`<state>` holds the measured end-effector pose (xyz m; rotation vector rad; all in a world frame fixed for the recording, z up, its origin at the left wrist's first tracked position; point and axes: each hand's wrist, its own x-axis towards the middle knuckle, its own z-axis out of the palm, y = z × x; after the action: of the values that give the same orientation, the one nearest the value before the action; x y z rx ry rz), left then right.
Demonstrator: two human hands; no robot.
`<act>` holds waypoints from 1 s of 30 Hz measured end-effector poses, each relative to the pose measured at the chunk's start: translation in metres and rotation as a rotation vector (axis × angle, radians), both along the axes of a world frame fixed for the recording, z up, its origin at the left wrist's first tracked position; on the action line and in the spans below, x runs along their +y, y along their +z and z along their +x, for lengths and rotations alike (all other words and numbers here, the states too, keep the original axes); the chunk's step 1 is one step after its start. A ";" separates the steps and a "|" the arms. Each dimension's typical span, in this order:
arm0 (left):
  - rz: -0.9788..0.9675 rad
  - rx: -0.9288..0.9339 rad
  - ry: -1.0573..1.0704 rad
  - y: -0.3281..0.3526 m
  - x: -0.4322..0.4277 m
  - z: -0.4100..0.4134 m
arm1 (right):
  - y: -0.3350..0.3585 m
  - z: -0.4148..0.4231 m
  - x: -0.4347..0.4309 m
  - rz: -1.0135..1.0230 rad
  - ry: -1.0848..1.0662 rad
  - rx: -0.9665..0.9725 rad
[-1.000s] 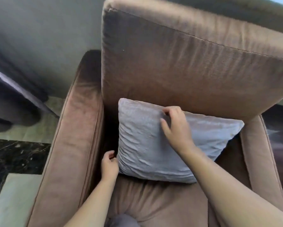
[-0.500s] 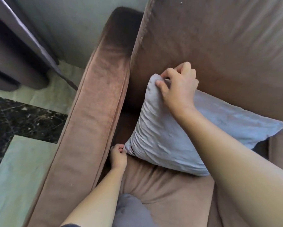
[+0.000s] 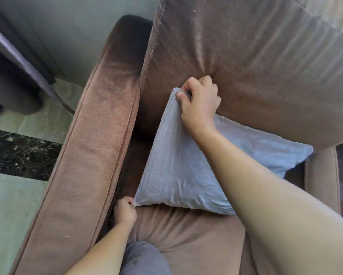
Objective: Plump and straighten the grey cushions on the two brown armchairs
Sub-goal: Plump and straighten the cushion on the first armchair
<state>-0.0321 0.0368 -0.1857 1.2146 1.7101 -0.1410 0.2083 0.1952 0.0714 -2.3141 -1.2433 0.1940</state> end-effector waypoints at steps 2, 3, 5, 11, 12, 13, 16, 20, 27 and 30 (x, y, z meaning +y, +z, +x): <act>-0.018 0.018 -0.004 0.000 0.001 0.002 | -0.002 0.002 0.002 0.012 -0.008 -0.006; -0.023 0.027 -0.002 0.001 0.003 0.002 | -0.004 0.003 0.003 0.016 -0.011 -0.013; -0.032 0.021 0.009 0.000 0.003 0.003 | -0.006 0.004 0.005 0.016 -0.013 -0.033; -0.025 -0.059 0.045 0.004 0.006 0.005 | -0.022 0.002 0.001 0.076 -0.017 -0.178; -0.024 -0.075 0.056 0.006 0.009 0.006 | -0.022 0.001 0.001 0.078 -0.020 -0.194; -0.019 -0.087 0.056 0.008 0.011 0.007 | -0.022 0.001 -0.001 0.074 -0.021 -0.206; 0.007 -0.073 -0.020 0.025 0.018 0.011 | -0.014 -0.001 -0.010 0.041 0.034 -0.215; -0.011 -0.155 -0.084 0.077 0.050 0.030 | 0.008 0.006 -0.037 -0.015 0.150 -0.119; 0.116 -0.206 -0.616 0.211 0.103 0.097 | 0.036 0.077 -0.139 0.034 -0.061 -0.006; 0.319 -0.258 -0.764 0.260 0.098 0.155 | 0.034 0.108 -0.201 0.020 -0.250 0.067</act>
<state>0.1230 0.1346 0.0745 1.9884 0.9986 -0.1612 0.3161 -0.0057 0.1054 -2.3992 -0.9091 0.1694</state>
